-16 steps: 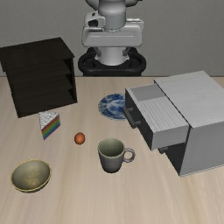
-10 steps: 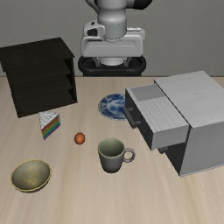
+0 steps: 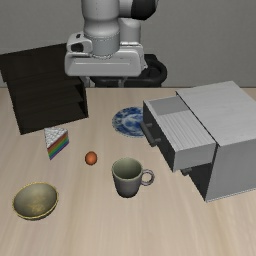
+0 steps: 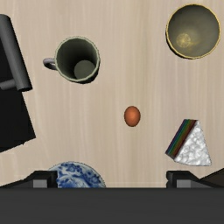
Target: Pick up the cake and place it on the plate
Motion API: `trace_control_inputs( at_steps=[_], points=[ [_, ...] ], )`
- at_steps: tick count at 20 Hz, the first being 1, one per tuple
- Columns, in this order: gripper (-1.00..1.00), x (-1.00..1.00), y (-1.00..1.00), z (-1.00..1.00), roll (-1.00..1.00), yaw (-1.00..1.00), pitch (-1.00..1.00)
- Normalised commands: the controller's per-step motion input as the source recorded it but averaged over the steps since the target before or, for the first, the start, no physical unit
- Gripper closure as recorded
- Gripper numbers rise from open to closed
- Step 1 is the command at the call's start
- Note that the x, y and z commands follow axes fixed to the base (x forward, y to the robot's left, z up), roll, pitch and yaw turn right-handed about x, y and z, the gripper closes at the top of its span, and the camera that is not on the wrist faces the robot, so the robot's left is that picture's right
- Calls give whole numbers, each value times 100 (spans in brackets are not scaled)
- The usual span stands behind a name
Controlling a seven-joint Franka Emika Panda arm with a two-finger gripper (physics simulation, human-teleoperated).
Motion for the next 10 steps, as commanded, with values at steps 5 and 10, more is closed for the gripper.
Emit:
trace_control_inputs(
  at_steps=[5, 10],
  points=[
    [-100, 0, -100, 0, 0, 0, 0],
    [-100, 0, -100, 0, 0, 0, 0]
  ],
)
